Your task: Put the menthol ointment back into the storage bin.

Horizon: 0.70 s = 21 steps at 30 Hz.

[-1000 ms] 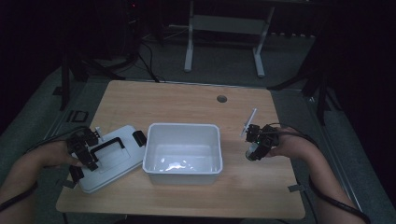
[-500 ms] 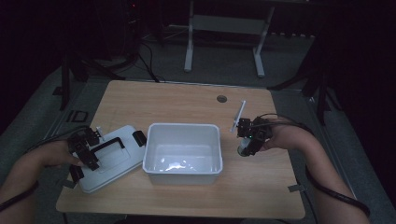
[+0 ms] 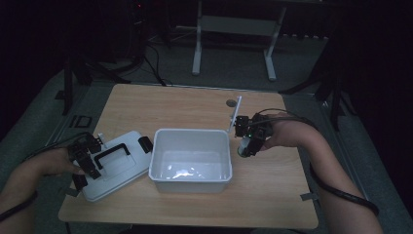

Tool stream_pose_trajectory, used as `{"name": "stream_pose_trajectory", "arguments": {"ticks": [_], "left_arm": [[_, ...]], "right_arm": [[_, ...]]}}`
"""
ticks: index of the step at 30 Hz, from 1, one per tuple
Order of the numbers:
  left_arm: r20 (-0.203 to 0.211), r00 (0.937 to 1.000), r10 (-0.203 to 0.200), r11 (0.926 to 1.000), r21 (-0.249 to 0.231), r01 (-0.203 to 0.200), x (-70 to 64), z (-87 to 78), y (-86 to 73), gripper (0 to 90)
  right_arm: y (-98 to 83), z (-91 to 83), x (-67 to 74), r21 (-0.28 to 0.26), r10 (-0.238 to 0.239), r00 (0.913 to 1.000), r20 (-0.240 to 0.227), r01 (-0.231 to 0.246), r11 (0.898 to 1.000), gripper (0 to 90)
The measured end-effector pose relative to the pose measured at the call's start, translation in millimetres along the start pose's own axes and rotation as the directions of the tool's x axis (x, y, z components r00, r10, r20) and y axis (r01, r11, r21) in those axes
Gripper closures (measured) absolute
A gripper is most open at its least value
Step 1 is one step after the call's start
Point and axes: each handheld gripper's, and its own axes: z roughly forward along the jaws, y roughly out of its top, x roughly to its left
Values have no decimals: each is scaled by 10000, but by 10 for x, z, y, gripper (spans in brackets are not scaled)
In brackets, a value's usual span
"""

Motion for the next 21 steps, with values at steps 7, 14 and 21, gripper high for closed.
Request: {"name": "stream_pose_trajectory", "arguments": {"ticks": [7, 14, 21], "left_arm": [[-5, 10000, 81, 10000, 8, -81, -21, 16, 22, 264], [-57, 9999, 109, 9999, -14, -109, -20, 22, 17, 264], [-126, 9999, 85, 9999, -92, -86, -6, 4, -2, 264]], "right_arm": [[249, -65, 70, 25, -495, 9988, 54, 495, 9988, 502], [479, -1, 140, 13, -903, 9959, -107, 903, 9959, 502], [616, 158, 181, -54, -1074, 9937, -319, 1072, 9942, 502]]}}
